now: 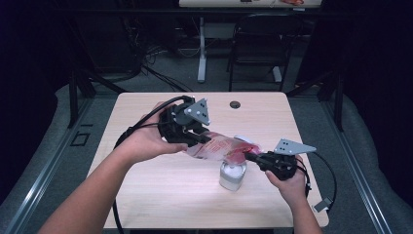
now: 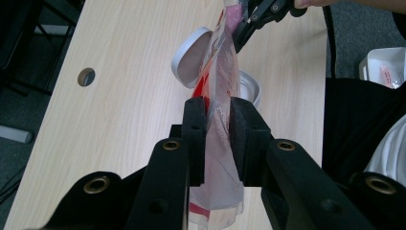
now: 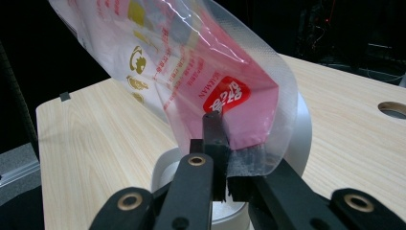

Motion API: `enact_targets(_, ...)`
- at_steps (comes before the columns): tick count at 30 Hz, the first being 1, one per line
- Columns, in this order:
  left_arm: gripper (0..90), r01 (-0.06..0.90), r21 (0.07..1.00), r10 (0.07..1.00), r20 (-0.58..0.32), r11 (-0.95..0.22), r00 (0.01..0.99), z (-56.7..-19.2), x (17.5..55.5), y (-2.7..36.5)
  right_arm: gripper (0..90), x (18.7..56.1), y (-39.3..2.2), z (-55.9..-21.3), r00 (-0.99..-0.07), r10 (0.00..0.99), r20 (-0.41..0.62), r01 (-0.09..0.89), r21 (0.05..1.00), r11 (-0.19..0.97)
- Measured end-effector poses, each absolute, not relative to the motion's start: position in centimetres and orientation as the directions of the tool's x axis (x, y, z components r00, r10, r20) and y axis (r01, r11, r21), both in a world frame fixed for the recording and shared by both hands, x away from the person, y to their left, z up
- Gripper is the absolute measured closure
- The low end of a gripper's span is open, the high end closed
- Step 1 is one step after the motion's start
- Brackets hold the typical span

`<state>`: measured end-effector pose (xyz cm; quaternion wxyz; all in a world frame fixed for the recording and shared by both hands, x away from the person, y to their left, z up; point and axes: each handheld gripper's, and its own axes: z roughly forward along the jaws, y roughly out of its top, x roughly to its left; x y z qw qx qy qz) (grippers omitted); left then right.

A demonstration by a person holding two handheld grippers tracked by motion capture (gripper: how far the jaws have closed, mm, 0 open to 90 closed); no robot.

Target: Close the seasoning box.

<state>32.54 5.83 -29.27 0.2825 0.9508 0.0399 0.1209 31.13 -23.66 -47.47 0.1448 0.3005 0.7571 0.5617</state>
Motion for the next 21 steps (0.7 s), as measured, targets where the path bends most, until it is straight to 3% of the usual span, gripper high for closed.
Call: enact_targets(21,77.2,-0.003,0.542,0.137,0.217,-0.840,0.966,-28.94,32.31,5.20,88.9,31.23,-23.72,-47.70,-0.780,0.613,0.126,0.300,0.935,0.189)
